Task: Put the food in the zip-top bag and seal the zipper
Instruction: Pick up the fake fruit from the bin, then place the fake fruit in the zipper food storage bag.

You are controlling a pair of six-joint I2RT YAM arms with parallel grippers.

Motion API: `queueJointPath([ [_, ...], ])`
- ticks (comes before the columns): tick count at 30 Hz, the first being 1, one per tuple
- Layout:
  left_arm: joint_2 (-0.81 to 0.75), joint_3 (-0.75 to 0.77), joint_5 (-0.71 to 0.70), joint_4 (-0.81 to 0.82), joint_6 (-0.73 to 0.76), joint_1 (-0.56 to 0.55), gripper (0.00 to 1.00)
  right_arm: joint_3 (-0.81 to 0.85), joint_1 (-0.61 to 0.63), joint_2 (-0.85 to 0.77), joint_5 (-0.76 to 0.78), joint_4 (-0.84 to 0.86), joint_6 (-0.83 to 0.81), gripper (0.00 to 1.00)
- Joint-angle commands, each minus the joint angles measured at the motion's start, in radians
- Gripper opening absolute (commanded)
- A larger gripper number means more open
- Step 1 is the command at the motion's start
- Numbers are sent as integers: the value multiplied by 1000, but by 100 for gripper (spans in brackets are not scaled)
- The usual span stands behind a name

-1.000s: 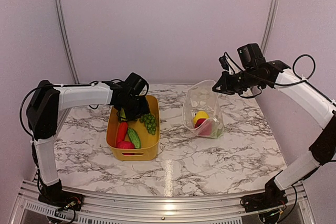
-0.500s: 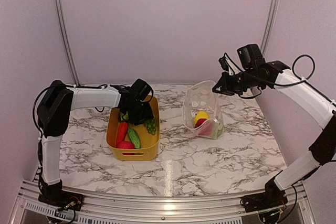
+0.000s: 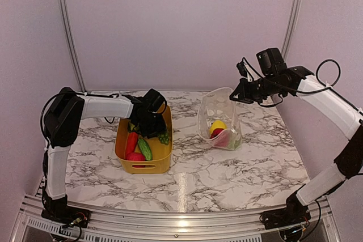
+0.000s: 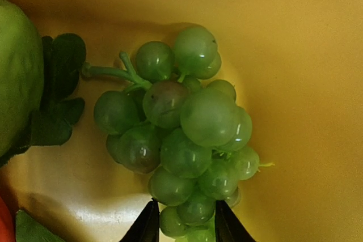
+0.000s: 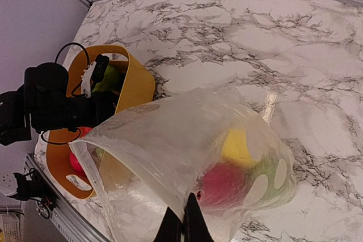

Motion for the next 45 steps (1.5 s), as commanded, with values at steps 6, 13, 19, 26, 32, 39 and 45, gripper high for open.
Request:
queueJointPath([
  [6, 17, -8, -14, 31, 47, 16, 11, 4, -6, -44, -4, -16, 11, 0],
  [13, -128, -73, -49, 59, 109, 16, 2, 4, -6, -53, 0, -27, 6, 0],
  [19, -265, -156, -59, 101, 175, 16, 0, 4, -6, -51, 1, -22, 5, 0],
  [26, -445, -179, -52, 131, 218, 12, 0, 24, -4, -29, -8, -26, 3, 0],
  [32, -526, -151, 94, 260, 304, 0, 0, 35, -4, -8, -14, -21, 2, 0],
  [39, -527, -81, 404, 445, 353, -46, 0, 58, -3, 21, -22, -14, 0, 0],
  [45, -475, 11, 553, 455, 382, -147, 0, 72, -1, 37, -23, -9, 1, 0],
])
